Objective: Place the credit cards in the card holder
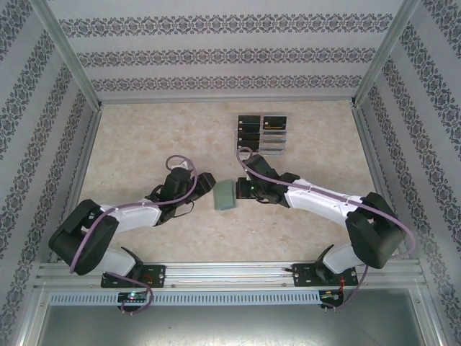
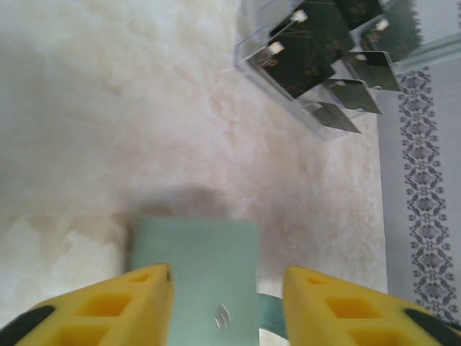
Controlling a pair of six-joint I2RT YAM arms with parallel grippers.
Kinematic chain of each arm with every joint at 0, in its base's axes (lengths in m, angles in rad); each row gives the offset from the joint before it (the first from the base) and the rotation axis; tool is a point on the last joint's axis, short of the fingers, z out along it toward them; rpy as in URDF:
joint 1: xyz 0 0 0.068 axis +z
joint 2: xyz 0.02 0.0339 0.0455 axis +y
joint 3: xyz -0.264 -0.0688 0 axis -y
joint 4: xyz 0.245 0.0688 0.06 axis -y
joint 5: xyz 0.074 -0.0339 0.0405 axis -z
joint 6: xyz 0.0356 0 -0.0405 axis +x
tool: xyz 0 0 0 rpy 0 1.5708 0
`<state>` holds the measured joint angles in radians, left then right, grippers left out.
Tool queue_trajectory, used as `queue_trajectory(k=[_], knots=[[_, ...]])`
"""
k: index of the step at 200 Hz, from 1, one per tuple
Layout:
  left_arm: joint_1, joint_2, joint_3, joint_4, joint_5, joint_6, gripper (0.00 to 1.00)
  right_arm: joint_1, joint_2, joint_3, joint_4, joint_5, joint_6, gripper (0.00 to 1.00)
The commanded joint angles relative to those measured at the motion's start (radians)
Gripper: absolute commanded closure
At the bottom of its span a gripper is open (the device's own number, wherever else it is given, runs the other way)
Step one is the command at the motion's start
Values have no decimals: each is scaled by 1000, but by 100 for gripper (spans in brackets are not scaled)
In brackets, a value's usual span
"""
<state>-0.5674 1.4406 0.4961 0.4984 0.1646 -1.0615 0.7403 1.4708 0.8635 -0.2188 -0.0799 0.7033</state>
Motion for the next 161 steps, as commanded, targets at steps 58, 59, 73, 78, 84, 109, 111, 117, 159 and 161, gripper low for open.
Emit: queue_trajectory(k=[58,59,73,78,84,109,111,117,159,161], knots=[[-3,7,67,-143,34,84,36,1,-89,-37,21,-44,28,100],[-3,6,68,-145,35,86,36,2,-90,-36,20,-44,28,100],[-4,2,87,-179,47,105,35,1,-108,-25,18,-47,31,100],[-3,1,92,-187,53,111,34,0,-112,-19,17,-47,31,100],[-3,-2,99,-197,54,120,34,1,-115,-12,12,-50,32,100],[-4,3,114,-216,64,139,32,0,-117,10,5,-50,30,100],[-4,4,116,-216,65,140,32,1,-116,11,4,-49,29,100],[-4,7,118,-216,66,140,33,0,-113,14,3,-49,29,100],[-3,35,145,-215,101,152,32,0,-117,9,16,-56,43,100],[-4,35,147,-217,103,152,32,0,-118,10,17,-56,44,100]])
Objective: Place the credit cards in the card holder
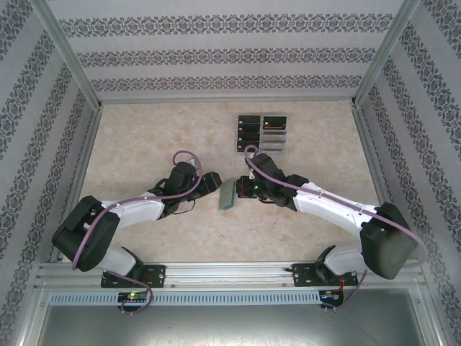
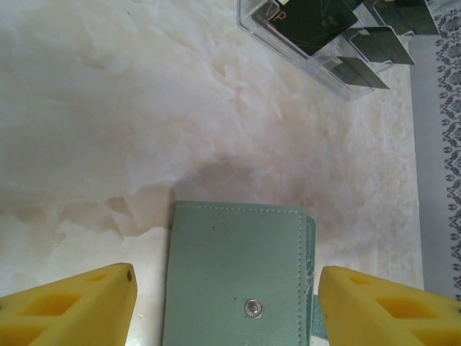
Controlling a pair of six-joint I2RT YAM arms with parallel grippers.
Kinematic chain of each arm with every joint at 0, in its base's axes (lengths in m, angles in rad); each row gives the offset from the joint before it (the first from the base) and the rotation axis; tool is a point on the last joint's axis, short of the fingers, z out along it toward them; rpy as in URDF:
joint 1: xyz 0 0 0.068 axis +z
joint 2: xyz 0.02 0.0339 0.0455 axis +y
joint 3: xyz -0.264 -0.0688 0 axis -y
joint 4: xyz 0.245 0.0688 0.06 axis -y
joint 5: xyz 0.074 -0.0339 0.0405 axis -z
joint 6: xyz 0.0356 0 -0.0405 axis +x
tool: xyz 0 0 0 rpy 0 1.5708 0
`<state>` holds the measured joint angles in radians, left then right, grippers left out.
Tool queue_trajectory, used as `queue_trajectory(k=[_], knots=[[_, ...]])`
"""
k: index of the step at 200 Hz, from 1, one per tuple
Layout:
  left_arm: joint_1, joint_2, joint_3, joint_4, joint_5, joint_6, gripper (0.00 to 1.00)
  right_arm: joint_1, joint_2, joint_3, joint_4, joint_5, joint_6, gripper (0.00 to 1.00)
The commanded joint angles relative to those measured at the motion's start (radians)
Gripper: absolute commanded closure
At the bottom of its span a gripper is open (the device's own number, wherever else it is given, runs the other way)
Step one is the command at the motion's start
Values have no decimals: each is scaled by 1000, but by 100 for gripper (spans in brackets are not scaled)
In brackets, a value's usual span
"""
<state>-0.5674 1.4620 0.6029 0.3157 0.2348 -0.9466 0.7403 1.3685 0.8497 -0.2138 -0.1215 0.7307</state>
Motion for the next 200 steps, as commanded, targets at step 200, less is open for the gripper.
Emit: queue_trajectory(k=[200], knots=[[-29,11,2,-101,-87,16,38,-23,-42,-35,18,-6,29,100]])
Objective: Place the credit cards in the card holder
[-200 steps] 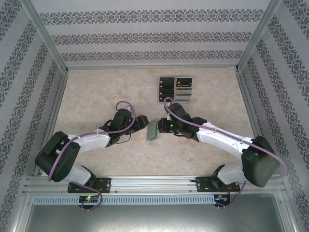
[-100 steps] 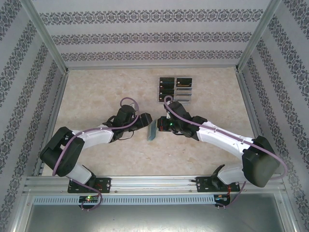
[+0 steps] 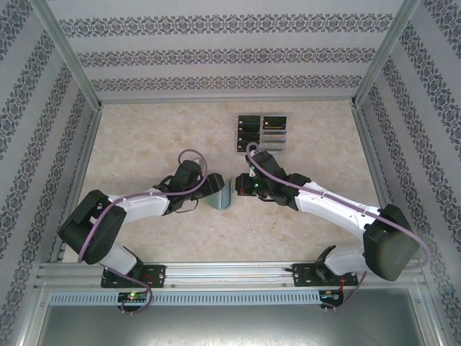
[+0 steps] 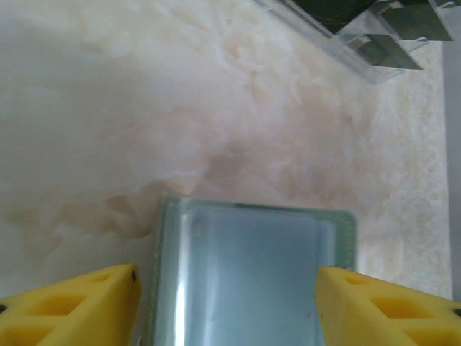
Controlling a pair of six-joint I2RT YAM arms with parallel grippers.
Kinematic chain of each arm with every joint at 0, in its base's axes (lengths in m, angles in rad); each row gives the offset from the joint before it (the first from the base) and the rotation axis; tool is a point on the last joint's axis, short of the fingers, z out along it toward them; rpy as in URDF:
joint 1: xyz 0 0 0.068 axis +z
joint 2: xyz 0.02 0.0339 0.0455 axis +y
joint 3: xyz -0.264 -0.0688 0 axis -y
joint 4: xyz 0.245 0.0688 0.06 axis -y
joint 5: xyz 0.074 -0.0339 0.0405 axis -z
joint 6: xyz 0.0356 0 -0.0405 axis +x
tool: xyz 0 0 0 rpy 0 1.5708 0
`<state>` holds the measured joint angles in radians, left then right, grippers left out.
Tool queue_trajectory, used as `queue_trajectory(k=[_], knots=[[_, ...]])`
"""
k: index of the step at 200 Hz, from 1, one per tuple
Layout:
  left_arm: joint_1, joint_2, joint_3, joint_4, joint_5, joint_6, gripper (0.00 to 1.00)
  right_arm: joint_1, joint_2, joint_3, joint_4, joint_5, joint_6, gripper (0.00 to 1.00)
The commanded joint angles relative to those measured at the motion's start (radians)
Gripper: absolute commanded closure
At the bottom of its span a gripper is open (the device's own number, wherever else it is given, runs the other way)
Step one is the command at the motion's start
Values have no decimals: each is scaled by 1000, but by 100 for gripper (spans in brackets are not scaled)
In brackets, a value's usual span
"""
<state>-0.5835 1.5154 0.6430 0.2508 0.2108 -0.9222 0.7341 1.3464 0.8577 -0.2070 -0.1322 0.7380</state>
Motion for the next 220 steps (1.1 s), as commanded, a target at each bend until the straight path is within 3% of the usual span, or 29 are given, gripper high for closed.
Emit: queue_trajectory(k=[1,22,58,149,183,220], knots=[[-13,-44,-40,-37,-64,-9,38,-16,-20,-45,13,5,23,100],[-13,-57,-56,-48,-80,-9,41,-24,-20,-77,22,6,29,100],[-13,-53,-63,-58,-83,-4,56,-38,-7,-123,36,20,29,100],[-23,-62,-81,-208,-101,3,63,-117,56,-241,80,33,32,100],[-58,-80,-88,-271,-140,1,63,-127,58,-231,69,19,26,80],[-83,-69,-80,-296,-165,0,63,-119,-7,-199,31,-1,44,67]])
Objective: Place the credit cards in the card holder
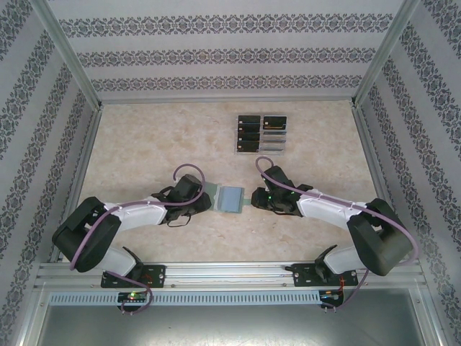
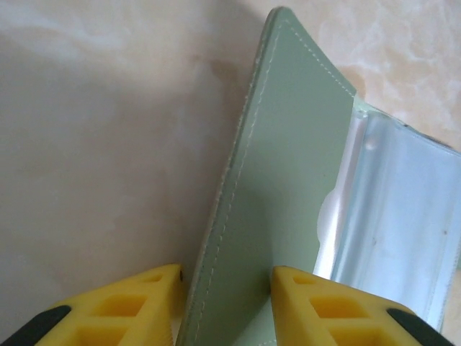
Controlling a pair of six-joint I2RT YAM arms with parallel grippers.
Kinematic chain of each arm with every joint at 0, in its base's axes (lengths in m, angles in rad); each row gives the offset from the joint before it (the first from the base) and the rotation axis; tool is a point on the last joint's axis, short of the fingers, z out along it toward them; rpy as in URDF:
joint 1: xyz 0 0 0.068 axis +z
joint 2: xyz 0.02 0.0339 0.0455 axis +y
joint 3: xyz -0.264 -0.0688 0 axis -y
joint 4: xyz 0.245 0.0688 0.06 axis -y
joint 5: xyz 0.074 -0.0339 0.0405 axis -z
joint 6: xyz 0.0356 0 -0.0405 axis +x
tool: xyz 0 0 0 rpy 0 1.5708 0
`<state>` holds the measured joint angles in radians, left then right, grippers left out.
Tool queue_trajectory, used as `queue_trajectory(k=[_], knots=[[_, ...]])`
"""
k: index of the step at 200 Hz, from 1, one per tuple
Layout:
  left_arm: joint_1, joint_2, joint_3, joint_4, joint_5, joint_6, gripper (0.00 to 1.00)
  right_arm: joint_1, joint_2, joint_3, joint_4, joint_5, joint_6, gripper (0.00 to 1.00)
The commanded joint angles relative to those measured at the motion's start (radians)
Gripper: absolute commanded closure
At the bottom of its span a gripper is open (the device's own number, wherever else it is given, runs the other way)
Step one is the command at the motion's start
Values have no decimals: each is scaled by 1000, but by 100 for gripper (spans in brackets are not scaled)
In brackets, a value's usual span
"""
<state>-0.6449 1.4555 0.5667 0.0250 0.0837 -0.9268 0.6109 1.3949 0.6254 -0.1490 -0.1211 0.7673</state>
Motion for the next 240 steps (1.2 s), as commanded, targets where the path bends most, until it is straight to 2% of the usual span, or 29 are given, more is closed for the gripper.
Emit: queue_trajectory(k=[1,18,62,105,151,170,191,240], knots=[[-22,-8,-4,-71,-39,5,63,5,-58,34,-30,-12,16,67],[-27,-7,-2,-66,-38,6,63,25,-101,55,-51,-11,26,63],[-37,-1,2,-53,-36,2,63,106,-140,127,-73,6,65,62],[-44,-7,-8,-45,-45,-21,62,157,-4,169,5,-6,92,62],[-44,-48,10,-92,-78,-16,61,161,130,134,95,29,102,64],[-44,-84,30,-133,-99,5,56,152,158,110,118,40,99,65],[-44,-125,62,-186,-136,29,40,140,181,88,133,38,98,67],[-38,-101,211,-285,-182,152,30,129,196,62,152,31,92,70]])
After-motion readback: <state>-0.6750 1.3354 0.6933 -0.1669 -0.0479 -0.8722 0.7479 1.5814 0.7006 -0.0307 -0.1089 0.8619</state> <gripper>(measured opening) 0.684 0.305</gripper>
